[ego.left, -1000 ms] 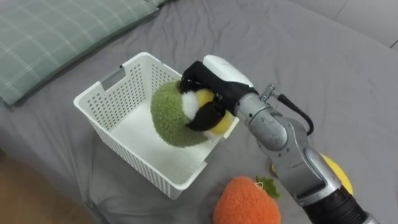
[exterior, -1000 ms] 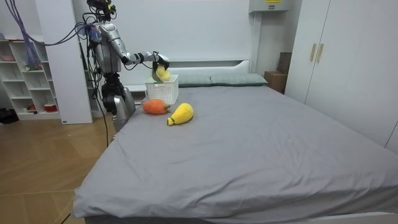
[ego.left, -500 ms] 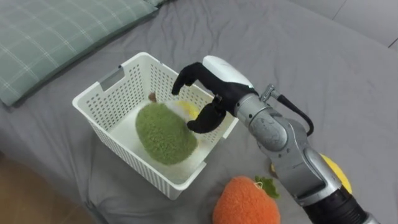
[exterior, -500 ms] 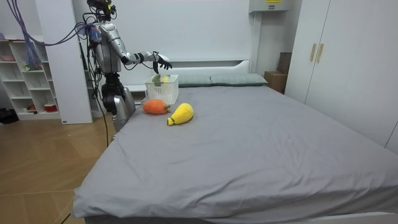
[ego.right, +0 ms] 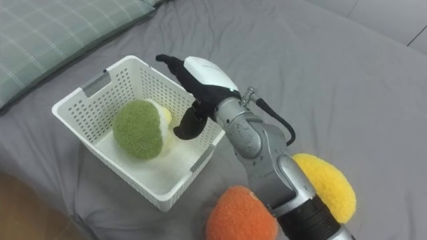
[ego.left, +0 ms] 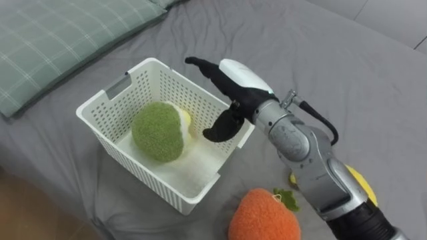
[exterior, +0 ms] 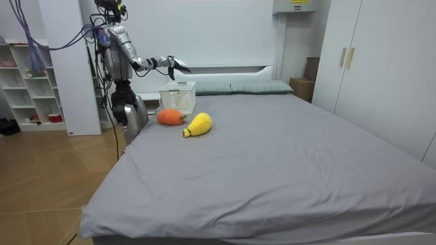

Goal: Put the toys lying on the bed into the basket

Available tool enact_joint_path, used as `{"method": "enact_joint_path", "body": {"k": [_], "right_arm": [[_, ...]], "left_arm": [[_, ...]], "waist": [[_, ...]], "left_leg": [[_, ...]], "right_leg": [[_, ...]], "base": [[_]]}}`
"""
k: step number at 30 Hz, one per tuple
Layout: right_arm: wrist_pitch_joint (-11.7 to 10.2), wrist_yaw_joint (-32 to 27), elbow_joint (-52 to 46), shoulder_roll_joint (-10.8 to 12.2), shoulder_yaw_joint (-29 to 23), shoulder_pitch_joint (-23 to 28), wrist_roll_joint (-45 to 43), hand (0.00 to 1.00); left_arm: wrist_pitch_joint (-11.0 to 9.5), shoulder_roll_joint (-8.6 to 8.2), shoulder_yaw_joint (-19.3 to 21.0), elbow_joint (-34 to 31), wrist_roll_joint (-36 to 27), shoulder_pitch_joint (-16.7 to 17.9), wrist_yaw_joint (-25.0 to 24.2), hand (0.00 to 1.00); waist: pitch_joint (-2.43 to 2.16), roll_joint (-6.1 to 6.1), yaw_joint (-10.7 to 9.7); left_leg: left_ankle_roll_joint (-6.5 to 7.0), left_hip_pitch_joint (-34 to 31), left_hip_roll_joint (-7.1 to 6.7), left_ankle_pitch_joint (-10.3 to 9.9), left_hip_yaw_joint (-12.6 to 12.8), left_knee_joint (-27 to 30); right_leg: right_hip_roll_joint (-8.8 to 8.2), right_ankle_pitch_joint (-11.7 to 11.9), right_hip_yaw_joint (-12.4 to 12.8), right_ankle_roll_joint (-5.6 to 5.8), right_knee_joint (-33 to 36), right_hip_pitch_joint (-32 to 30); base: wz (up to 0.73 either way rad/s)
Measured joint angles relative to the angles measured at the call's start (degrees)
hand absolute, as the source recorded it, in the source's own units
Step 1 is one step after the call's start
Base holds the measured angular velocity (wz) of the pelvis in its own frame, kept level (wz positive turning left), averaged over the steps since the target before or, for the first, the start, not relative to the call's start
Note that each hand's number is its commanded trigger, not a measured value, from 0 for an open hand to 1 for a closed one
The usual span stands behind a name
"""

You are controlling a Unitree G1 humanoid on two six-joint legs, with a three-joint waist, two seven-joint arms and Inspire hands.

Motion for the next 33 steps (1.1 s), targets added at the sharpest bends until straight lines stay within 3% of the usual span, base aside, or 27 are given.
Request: {"method": "enact_joint_path", "body": {"k": [5,8,12,17,20,24,33], "right_arm": [[0.0,-1.5,0.0,-2.4,-2.2,0.4,1.2,0.00],[-0.1,-2.3,1.8,-3.9,-3.1,0.4,1.0,0.00],[-0.1,-2.7,2.1,-4.5,-5.9,2.6,1.0,0.00],[-0.1,-4.0,2.5,-5.5,-9.8,4.3,1.5,0.00],[0.0,-4.4,3.9,-6.9,-11.7,5.2,1.4,0.00],[0.3,-4.5,6.2,-7.1,-12.7,5.9,1.3,0.00],[-0.1,-7.9,11.8,-7.1,-15.7,7.5,1.6,0.00]], "left_arm": [[0.1,-0.27,0.8,0.0,-0.1,0.2,0.0,0.00],[0.1,-0.29,1.1,-0.3,-0.3,0.1,0.0,0.00],[-0.1,-0.28,1.3,-1.6,0.1,1.0,0.2,0.00],[-0.1,-0.07,1.3,-2.1,-0.5,1.3,0.2,0.00],[0.0,-0.07,1.5,-2.2,-0.5,1.5,0.2,0.00],[0.1,-0.07,2.3,-2.2,-0.6,2.0,0.2,0.00],[-0.1,-0.18,2.2,-2.4,-0.6,3.9,0.2,0.00]], "waist": [[-0.14,0.91,-0.8],[-0.45,0.44,-2.8],[-0.79,-0.03,-3.8],[-0.75,0.04,-6.8],[-0.54,0.34,-7.4],[-0.42,0.78,-8.7],[-1.20,1.98,-11.8]], "left_leg": [[0.15,0.9,0.15,0.1,1.2,-0.3],[0.26,1.2,0.18,0.2,1.9,-0.4],[0.36,2.2,0.41,0.2,3.4,-1.0],[0.64,3.1,0.72,0.0,4.8,-1.5],[0.70,4.1,0.81,-0.1,5.7,-1.8],[0.79,5.0,0.92,-0.2,6.6,-2.0],[0.87,5.5,0.92,-0.2,7.1,-2.0]], "right_leg": [[-0.12,0.0,0.8,0.03,0.7,0.0],[-0.16,0.0,1.2,0.03,0.8,0.0],[-0.10,0.1,2.7,0.14,0.9,0.2],[-0.06,0.1,4.2,0.19,1.6,0.2],[0.01,0.2,5.1,0.27,1.6,0.6],[0.05,0.2,5.5,0.29,1.6,0.9],[0.04,0.3,5.6,0.43,1.6,1.2]], "base": [[-0.09],[-0.03],[-0.21],[-0.16],[-0.16],[-0.10],[-0.01]]}}
